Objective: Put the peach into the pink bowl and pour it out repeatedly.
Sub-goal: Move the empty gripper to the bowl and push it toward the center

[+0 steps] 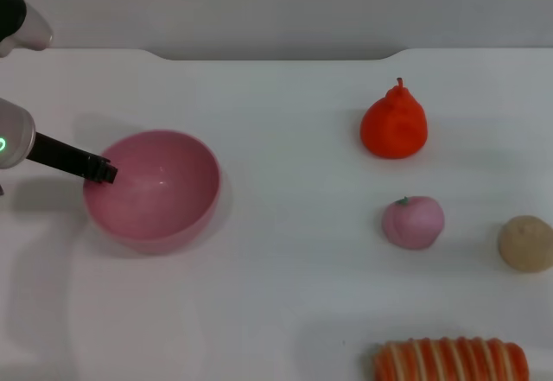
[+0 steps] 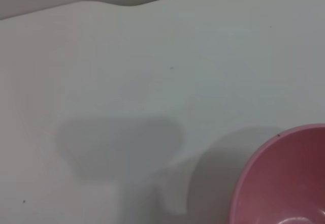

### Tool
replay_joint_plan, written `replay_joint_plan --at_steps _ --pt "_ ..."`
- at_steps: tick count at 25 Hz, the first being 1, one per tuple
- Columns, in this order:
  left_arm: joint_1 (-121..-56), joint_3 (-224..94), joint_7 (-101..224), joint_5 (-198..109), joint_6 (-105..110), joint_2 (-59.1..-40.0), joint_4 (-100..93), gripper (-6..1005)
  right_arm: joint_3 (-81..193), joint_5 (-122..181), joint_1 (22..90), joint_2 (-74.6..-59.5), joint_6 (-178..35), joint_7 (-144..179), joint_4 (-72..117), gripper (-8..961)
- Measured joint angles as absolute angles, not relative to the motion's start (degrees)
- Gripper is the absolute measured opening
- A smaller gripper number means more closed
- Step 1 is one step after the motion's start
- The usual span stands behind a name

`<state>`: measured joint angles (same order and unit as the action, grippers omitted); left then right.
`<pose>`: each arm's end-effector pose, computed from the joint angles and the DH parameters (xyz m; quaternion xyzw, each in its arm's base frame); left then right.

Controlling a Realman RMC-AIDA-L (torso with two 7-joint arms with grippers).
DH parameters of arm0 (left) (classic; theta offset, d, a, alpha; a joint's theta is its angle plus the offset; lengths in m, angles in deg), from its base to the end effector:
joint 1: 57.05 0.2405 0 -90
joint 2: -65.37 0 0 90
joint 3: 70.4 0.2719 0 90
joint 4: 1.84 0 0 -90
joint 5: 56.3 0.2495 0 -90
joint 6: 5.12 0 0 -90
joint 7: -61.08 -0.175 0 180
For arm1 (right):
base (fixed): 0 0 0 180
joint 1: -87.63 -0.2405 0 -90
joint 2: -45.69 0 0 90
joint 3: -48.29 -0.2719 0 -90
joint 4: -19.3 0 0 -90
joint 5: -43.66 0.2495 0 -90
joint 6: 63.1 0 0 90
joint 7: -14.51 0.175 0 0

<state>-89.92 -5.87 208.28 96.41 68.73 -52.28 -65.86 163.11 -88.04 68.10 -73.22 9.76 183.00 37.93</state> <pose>-0.2890 0.4440 0.0069 -0.8352 -0.4565 0.1090 0.2865 0.3648 0.3791 0.0134 -0.5834 0.1503 0.2680 0.7518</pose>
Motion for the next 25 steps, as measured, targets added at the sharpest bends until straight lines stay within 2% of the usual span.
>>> replay_joint_plan --at_steps 9,18,20,25 --pt "-90.2 -5.8 208.3 96.5 69.5 -52.23 -65.9 78 163.0 -87.7 68.1 -73.22 9.8 183.0 37.9 587" --pt "-90.2 -6.3 208.3 96.3 69.3 -52.24 -65.9 46 162.8 -87.7 68.2 -73.14 9.8 183.5 39.7 588" --pt "-90.7 -6.4 208.3 96.3 69.3 -52.19 -66.0 46 162.9 -87.8 69.1 -72.65 9.6 183.6 43.8 588" --pt "-91.9 -6.4 208.1 96.3 69.5 -52.20 -66.4 45 162.5 -87.8 73.0 -69.99 4.8 183.9 60.9 587"
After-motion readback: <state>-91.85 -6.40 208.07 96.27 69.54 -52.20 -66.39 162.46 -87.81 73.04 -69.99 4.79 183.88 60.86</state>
